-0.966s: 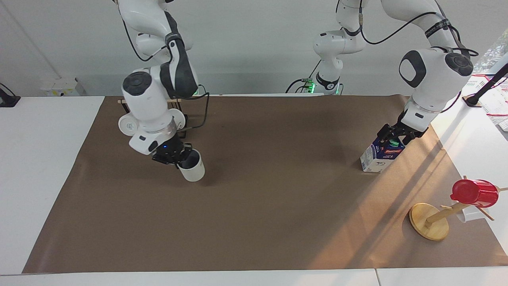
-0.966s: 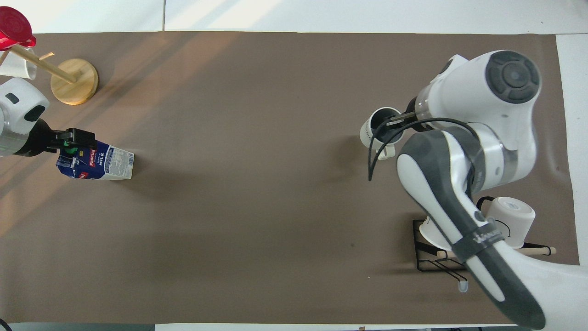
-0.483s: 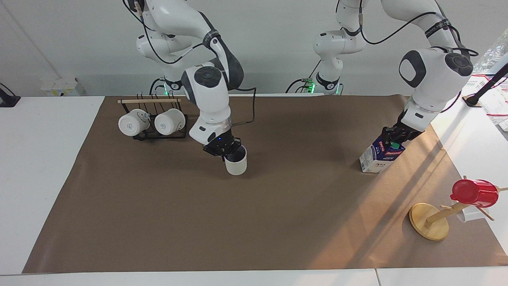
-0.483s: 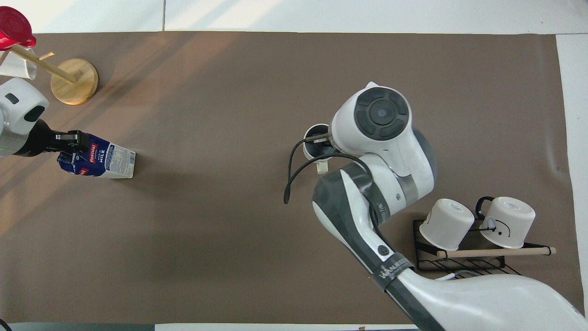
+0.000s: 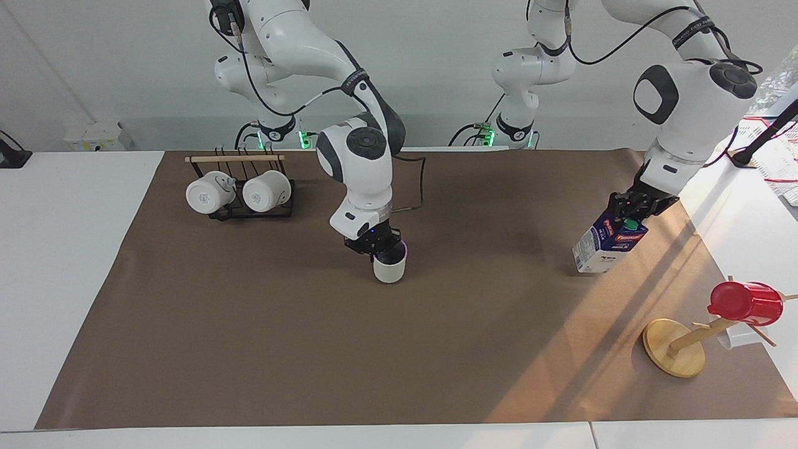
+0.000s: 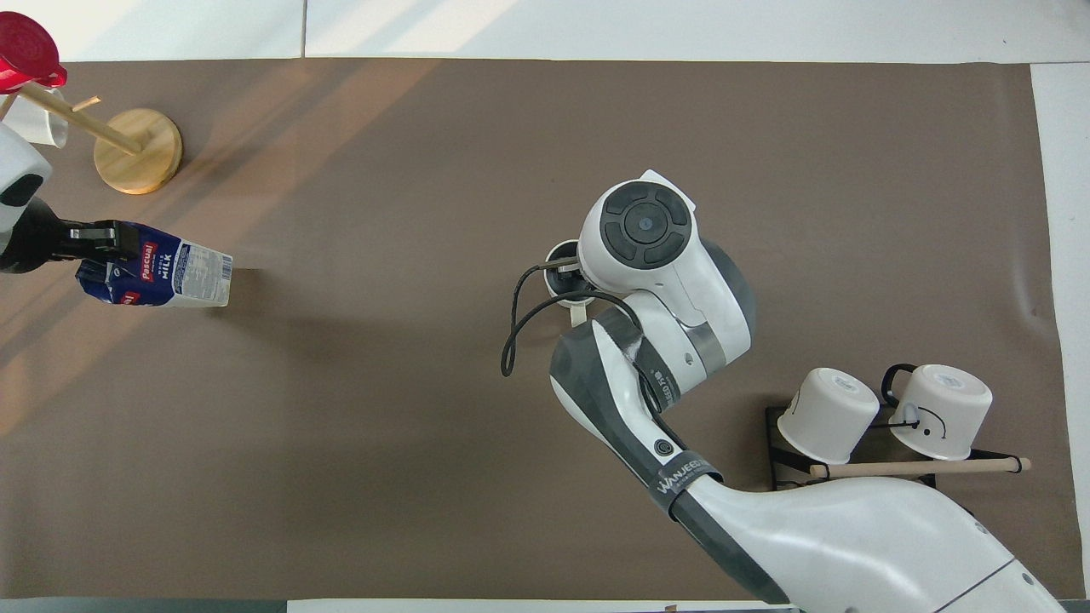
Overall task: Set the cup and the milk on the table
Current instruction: 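Set the mug mid-table with the right gripper while the left gripper carries the carton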
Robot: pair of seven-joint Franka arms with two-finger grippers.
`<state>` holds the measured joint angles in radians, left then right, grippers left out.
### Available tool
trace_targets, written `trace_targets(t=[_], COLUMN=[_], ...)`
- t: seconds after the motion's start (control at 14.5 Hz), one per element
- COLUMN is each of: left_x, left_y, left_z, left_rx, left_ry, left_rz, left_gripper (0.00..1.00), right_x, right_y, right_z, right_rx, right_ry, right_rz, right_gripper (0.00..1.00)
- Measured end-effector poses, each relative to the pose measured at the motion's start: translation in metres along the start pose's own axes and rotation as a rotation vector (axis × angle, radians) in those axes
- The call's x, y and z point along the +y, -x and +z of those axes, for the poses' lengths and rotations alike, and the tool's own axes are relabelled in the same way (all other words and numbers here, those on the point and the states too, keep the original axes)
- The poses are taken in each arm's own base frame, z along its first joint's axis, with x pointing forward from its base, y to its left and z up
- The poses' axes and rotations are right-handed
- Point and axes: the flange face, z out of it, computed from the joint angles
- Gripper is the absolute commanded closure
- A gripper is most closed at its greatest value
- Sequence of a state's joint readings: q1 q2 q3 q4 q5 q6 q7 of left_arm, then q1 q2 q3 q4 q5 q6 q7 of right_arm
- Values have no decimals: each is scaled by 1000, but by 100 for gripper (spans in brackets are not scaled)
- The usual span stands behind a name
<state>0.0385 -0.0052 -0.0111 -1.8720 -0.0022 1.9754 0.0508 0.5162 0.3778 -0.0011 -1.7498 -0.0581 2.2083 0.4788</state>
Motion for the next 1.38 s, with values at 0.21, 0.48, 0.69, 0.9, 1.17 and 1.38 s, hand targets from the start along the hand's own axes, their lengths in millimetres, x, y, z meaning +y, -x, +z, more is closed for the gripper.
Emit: trace_targets(t=[0.21, 0.48, 0.69, 0.9, 1.17, 1.38], left_x=[6, 42, 106, 187, 280, 331], left_y=[-2, -2, 3, 18, 33, 38], left_z=[-20, -20, -21, -20, -20, -11], left_rx=[11, 9, 8, 11, 30, 25], left_ry=[-8, -2, 11, 0, -6, 4], left_rz=[15, 67, 62, 45, -9, -51], left_gripper=[100, 100, 100, 100, 100, 100], right_x=[1, 2, 25, 90, 174, 237], right_y=[5, 5, -10, -27, -32, -23], right_z=[11, 5, -33, -96, -163, -200], right_rx=[16, 26, 77, 116, 118, 103], right_ry=[-10, -14, -30, -29, 1, 26], right_rz=[-2, 2, 47, 148, 186, 160], right_gripper=[22, 0, 0, 0, 0, 0])
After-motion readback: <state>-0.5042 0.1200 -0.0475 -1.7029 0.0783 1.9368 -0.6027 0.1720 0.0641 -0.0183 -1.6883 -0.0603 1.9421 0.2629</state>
